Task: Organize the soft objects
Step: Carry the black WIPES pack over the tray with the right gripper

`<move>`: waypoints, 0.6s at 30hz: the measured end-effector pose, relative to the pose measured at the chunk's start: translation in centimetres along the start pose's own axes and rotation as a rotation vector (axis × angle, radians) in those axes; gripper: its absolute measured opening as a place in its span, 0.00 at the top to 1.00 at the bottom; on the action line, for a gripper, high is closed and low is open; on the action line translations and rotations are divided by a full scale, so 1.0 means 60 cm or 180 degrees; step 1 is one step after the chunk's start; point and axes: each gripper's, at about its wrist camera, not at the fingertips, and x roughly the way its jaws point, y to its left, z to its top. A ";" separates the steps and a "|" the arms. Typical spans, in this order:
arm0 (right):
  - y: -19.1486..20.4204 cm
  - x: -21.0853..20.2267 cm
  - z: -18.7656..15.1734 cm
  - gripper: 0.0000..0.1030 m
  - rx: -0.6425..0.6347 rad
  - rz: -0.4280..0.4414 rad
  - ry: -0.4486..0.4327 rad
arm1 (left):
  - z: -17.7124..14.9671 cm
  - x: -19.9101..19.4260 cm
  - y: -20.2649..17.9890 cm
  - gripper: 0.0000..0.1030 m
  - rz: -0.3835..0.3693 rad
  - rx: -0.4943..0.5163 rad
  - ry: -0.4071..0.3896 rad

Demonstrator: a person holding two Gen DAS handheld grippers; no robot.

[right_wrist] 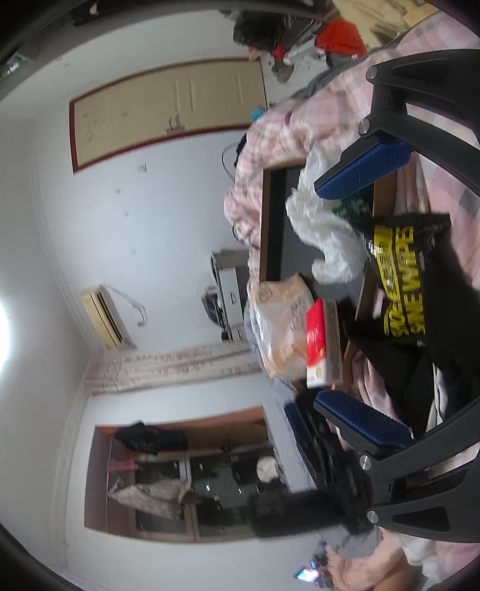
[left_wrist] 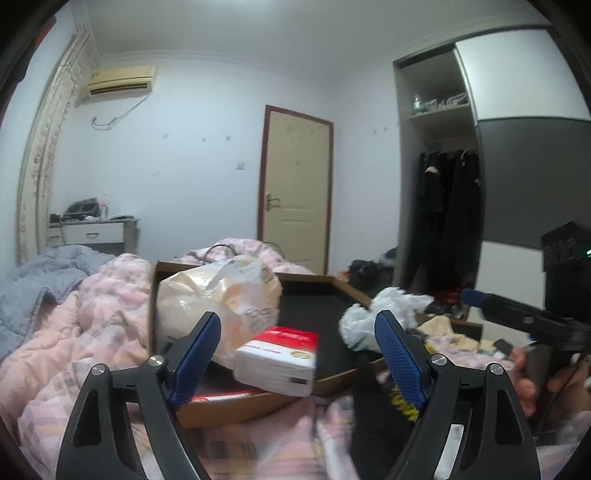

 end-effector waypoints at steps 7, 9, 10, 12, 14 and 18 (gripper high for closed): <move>-0.009 0.000 -0.001 0.00 0.0087 -0.0077 0.0055 | -0.002 -0.025 -0.022 0.05 -0.0133 0.0008 -0.0191; -0.001 0.015 -0.003 0.00 0.0008 -0.0207 0.0206 | -0.007 -0.031 -0.022 0.00 -0.0089 -0.0013 -0.0263; 0.002 0.019 -0.005 0.00 -0.0032 -0.0276 0.0263 | -0.008 -0.032 -0.020 0.00 -0.0094 -0.0031 -0.0276; 0.004 0.025 -0.007 0.00 -0.0085 -0.0335 0.0367 | -0.010 -0.031 -0.016 0.00 -0.0095 -0.0072 -0.0285; 0.000 0.030 -0.010 0.00 -0.0075 -0.0419 0.0470 | -0.010 -0.028 -0.014 0.00 -0.0079 -0.0103 -0.0269; -0.009 0.039 -0.016 0.00 -0.0051 -0.0527 0.0692 | -0.014 -0.021 -0.009 0.00 -0.0072 -0.0156 -0.0202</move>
